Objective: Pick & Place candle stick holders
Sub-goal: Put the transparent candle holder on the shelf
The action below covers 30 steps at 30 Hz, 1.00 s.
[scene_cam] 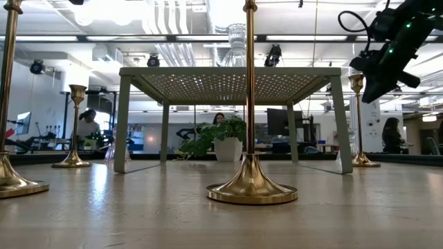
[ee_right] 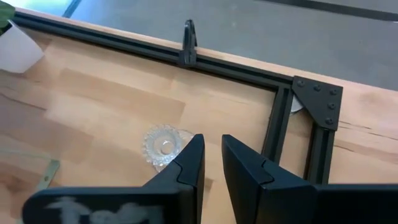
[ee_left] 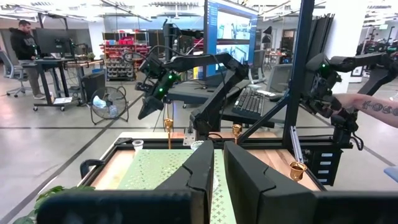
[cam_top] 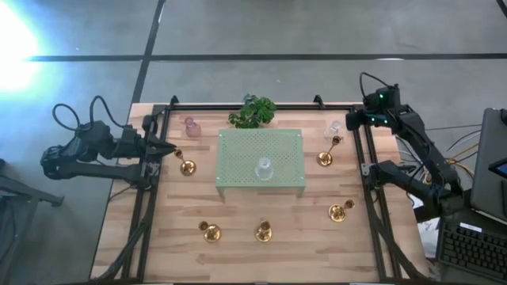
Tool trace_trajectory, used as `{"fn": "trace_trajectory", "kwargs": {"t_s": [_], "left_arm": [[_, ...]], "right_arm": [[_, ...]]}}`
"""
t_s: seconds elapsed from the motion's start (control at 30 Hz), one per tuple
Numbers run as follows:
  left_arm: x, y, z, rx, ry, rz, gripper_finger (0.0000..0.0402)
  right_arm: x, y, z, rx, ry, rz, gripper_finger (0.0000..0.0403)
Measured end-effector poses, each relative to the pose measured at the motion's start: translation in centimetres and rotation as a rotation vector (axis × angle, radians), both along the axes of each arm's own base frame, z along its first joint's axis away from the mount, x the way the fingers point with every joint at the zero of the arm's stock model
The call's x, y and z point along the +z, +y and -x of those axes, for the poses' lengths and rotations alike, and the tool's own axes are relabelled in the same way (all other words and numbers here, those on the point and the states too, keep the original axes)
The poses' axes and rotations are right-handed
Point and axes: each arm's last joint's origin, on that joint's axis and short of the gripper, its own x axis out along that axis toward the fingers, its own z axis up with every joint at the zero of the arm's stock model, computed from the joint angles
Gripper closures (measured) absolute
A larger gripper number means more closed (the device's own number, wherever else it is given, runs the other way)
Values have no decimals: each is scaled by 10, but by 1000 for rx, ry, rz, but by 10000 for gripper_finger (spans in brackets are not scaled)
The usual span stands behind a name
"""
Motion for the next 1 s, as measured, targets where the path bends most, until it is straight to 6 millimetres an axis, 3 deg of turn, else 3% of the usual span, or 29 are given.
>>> {"fn": "trace_trajectory", "kwargs": {"t_s": [0.27, 0.53, 0.77, 0.87, 1.0], "left_arm": [[0, 0, 0, 0, 0, 0, 356], [0, 0, 0, 0, 0, 0, 356], [0, 0, 0, 0, 0, 0, 356], [0, 0, 0, 0, 0, 0, 356], [0, 0, 0, 0, 0, 0, 356]], "right_arm": [[5, 6, 1, 14, -40, -2, 373], [37, 30, -3, 200, -203, -50, 392], [42, 36, -26, 378, -453, -4, 394], [39, 35, -39, 353, -437, 79, 394], [34, 34, -57, 169, -300, 254, 394]]}}
